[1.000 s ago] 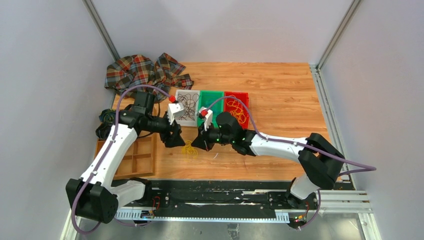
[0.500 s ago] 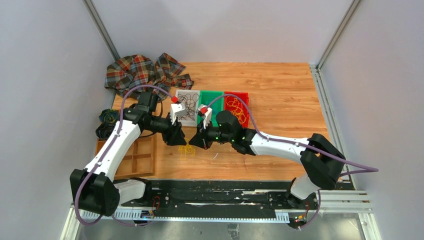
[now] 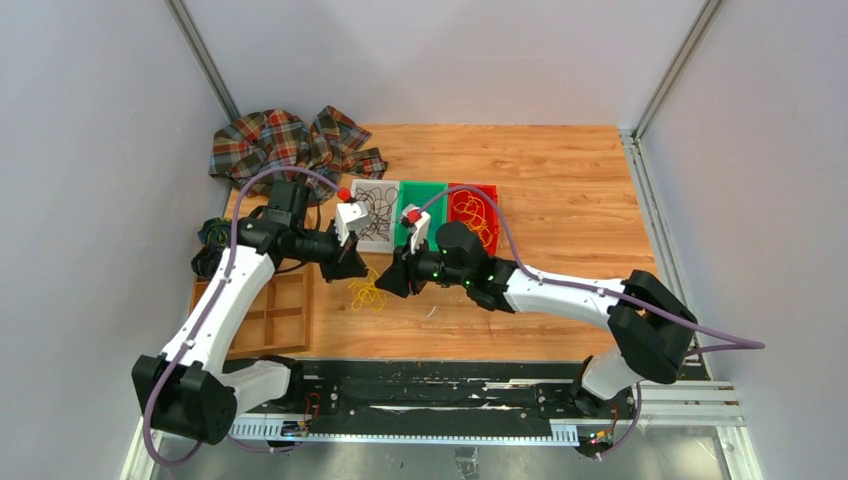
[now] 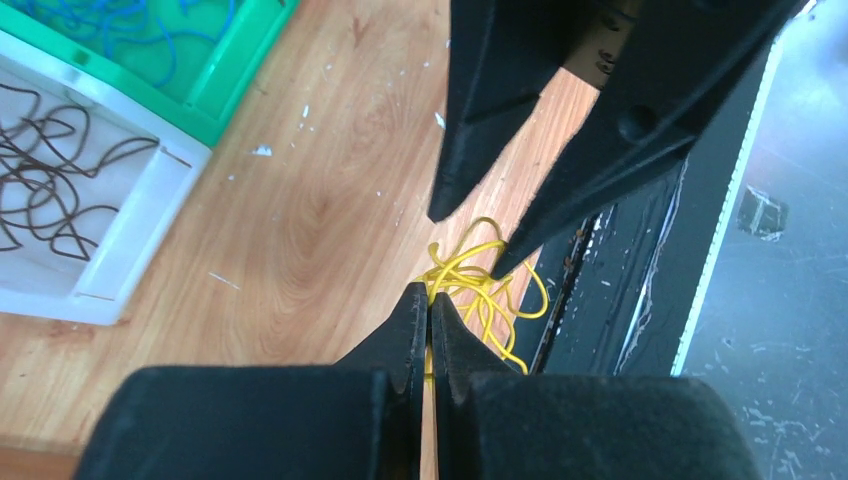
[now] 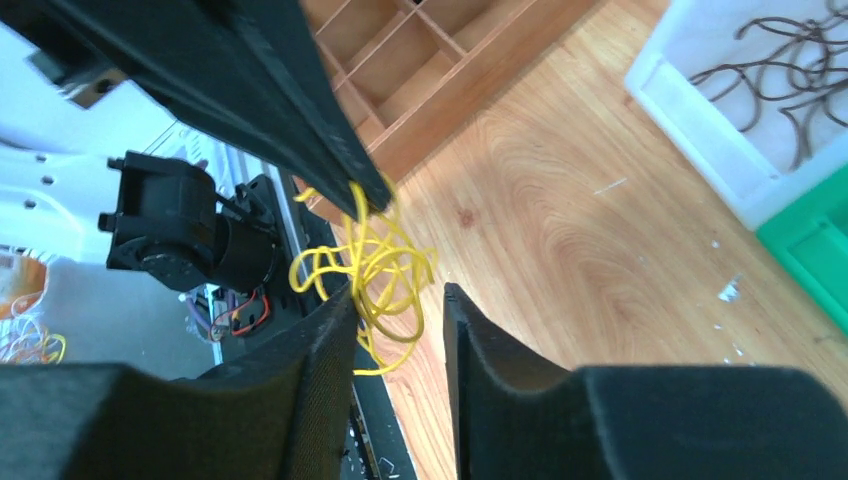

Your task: Untangle the cables

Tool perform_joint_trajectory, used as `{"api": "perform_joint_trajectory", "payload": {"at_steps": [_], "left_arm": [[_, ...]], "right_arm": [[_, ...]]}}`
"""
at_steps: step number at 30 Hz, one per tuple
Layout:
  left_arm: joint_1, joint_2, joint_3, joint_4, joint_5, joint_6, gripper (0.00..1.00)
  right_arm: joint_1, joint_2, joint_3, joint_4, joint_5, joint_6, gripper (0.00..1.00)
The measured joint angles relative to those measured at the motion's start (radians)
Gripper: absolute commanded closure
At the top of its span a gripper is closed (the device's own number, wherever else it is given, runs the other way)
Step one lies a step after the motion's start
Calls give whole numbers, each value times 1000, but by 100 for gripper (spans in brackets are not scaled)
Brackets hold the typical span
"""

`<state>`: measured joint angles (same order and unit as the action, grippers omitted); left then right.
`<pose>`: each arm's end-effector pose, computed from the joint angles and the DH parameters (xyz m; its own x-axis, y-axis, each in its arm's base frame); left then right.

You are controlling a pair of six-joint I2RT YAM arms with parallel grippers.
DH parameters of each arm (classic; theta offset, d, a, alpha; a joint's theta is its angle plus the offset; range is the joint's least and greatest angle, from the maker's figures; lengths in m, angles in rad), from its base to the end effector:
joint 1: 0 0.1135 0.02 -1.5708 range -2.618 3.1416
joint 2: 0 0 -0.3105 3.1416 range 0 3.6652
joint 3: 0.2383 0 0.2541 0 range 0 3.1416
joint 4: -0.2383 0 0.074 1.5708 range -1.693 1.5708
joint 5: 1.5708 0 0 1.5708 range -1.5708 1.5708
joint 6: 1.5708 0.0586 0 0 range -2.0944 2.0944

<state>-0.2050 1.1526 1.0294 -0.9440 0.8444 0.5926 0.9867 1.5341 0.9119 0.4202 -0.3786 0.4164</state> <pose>0.1877 -0.0838 0.3275 -0.4385 0.4701 -0.7660 0.8841 0.3789 -0.2736 0.1860 0.3206 0.3028 -0.4955 -0.0680 -0.8660 -0.8468 0.2601 0.4641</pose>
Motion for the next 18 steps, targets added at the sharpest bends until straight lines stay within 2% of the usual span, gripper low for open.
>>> {"api": "perform_joint_trajectory", "payload": {"at_steps": [7,18], "left_arm": [[0,-88,14,0,5,-61,99],[0,-152,23,0,33,-111,99]], "right_arm": [[37,-58,-14,19,186,3,52],[80,-58,14,35,339,-46,57]]}}
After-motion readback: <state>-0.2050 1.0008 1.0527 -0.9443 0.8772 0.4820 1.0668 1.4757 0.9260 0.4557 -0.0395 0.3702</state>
